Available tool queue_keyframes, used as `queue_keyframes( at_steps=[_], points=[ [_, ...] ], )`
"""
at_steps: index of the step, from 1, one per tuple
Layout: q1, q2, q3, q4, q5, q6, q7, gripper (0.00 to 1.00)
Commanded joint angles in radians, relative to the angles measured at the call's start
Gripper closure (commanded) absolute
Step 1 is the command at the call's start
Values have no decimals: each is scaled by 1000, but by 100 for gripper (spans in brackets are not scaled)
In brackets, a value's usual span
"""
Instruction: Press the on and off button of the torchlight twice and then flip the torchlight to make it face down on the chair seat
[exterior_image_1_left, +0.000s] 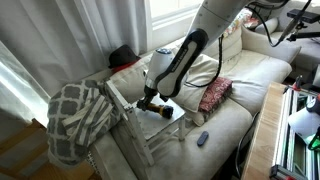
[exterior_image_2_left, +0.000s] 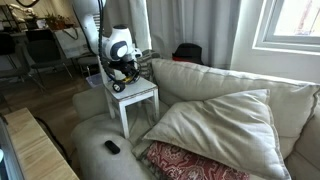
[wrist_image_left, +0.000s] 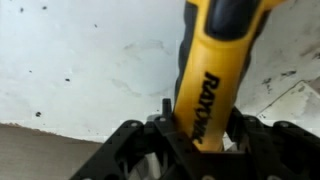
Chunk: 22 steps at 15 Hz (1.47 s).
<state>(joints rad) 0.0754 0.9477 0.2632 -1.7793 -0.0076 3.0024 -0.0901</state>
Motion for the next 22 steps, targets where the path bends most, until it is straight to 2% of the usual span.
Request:
queue_keyframes(
  at_steps=[1,3,5,6,7,10,15,18,22],
  points=[
    [-134,-63,123,-115,-17,45,-124,73],
    [-192,-78,172,-152,-25,72,-176,73],
    [-220,-94,188,-176,-34,71,-198,73],
    [-216,-105,180,-184,-34,67,-194,30],
    [-225,-109,188,-190,-39,63,-205,23],
    [-175,-125,149,-185,-65,45,-210,2],
    [-110,-101,118,-146,-112,-24,-230,0],
    [-41,-95,55,-122,-132,-39,-223,0],
    [53,-72,-50,-82,-147,25,-193,0]
  ],
)
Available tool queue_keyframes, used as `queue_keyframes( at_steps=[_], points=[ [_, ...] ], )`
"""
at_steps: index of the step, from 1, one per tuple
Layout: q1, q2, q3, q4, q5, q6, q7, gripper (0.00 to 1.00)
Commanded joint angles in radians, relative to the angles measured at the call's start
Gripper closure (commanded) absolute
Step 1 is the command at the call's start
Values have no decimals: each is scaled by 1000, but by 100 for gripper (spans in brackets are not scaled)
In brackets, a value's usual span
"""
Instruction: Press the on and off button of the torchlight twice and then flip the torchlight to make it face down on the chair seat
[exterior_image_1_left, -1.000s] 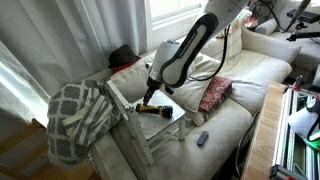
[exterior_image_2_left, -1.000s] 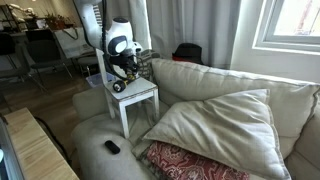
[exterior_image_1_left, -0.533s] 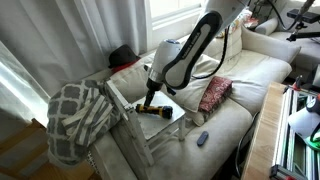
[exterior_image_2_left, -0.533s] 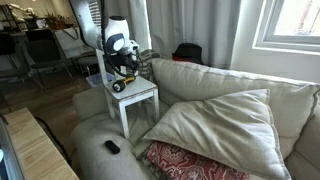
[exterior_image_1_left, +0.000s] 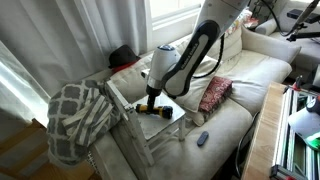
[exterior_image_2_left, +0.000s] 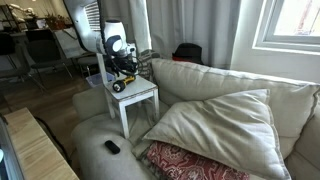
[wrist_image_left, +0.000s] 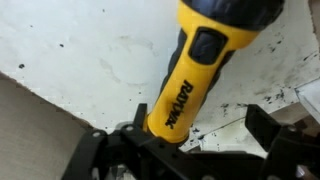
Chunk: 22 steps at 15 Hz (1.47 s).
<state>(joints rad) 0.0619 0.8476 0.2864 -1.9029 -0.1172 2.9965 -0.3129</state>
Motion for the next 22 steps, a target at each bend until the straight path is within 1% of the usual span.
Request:
queue_keyframes(
  at_steps=[1,3,4,5,6,9,10,11,12,13,14,16,17,18,19,22],
  points=[
    [76,39,-83,54,-37,31,30,0],
    [89,61,-93,78,-34,31,31,0],
    [88,72,-89,88,-33,27,27,0],
    [72,86,-68,100,-27,25,17,0],
    [80,94,-78,108,-30,24,20,0],
    [69,124,-66,136,-30,27,12,1],
    [62,133,-59,142,-29,34,7,18],
    [63,140,-60,148,-32,35,5,26],
    [58,148,-55,154,-33,40,0,30],
    [57,155,-53,159,-34,44,-2,38],
    [55,162,-50,162,-37,49,-5,48],
    [53,170,-49,165,-39,50,-4,62],
    [43,171,-41,164,-37,53,-6,70],
    [27,172,-26,162,-35,62,-12,73],
    [10,166,-13,153,-36,72,-19,74],
    [-64,150,57,113,-49,130,-65,74]
  ],
)
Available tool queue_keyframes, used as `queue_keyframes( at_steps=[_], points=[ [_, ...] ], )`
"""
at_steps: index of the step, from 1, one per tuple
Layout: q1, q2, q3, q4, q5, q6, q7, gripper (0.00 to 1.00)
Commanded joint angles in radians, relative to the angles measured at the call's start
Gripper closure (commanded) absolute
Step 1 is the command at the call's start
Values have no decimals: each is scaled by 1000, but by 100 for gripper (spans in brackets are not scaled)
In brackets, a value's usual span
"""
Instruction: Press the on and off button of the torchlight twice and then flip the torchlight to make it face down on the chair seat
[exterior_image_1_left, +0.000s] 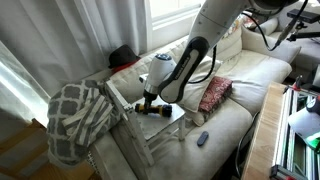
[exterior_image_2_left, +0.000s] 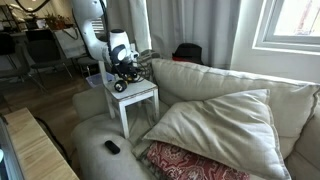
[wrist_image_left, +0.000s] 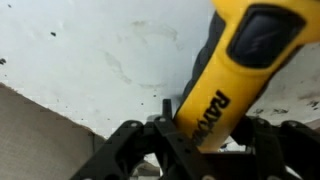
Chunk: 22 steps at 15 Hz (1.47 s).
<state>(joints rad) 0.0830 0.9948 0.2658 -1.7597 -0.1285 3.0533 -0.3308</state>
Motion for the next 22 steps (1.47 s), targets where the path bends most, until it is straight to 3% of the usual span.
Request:
queue_keyframes(
  at_steps=[1,7,13,15,16,17,18,22],
  points=[
    [-111,-1,102,-47,-45,107,-60,74],
    [-284,-5,248,-157,-213,261,-123,74],
    [-401,22,312,-249,-408,444,-84,74],
    [-420,31,308,-266,-478,519,-53,74],
    [-435,33,320,-282,-449,541,-94,74],
    [-398,11,263,-279,-488,556,2,74],
    [-363,10,239,-251,-491,523,9,49],
    [-361,9,224,-253,-511,546,47,49]
  ],
)
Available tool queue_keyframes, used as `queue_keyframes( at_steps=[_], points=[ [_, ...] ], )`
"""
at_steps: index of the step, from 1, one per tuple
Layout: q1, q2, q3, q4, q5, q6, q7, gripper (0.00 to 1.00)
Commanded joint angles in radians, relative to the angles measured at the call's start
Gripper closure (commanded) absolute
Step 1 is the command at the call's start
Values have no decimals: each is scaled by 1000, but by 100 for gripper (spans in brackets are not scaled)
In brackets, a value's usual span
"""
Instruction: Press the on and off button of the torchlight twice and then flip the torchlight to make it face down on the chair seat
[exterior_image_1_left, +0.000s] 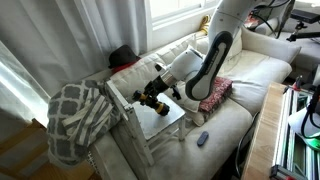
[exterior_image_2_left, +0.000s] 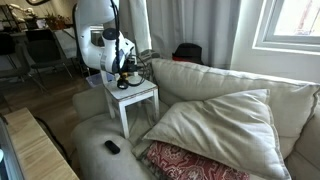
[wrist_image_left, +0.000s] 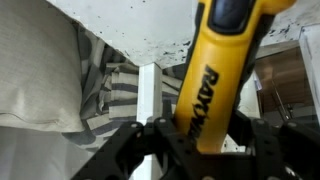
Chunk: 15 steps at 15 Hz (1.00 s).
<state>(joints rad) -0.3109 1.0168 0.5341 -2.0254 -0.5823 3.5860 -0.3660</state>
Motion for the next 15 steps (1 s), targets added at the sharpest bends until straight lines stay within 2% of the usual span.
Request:
queue_keyframes(
  at_steps=[1,2,3,7,15],
  points=[
    [34,-13,-44,12,-57,13,83,49],
    [34,-13,-44,12,-57,13,83,49],
    [38,-12,-49,16,-55,28,78,74],
    [56,4,-72,36,-97,98,121,74],
    [121,-5,-162,39,-171,262,251,74]
  ],
)
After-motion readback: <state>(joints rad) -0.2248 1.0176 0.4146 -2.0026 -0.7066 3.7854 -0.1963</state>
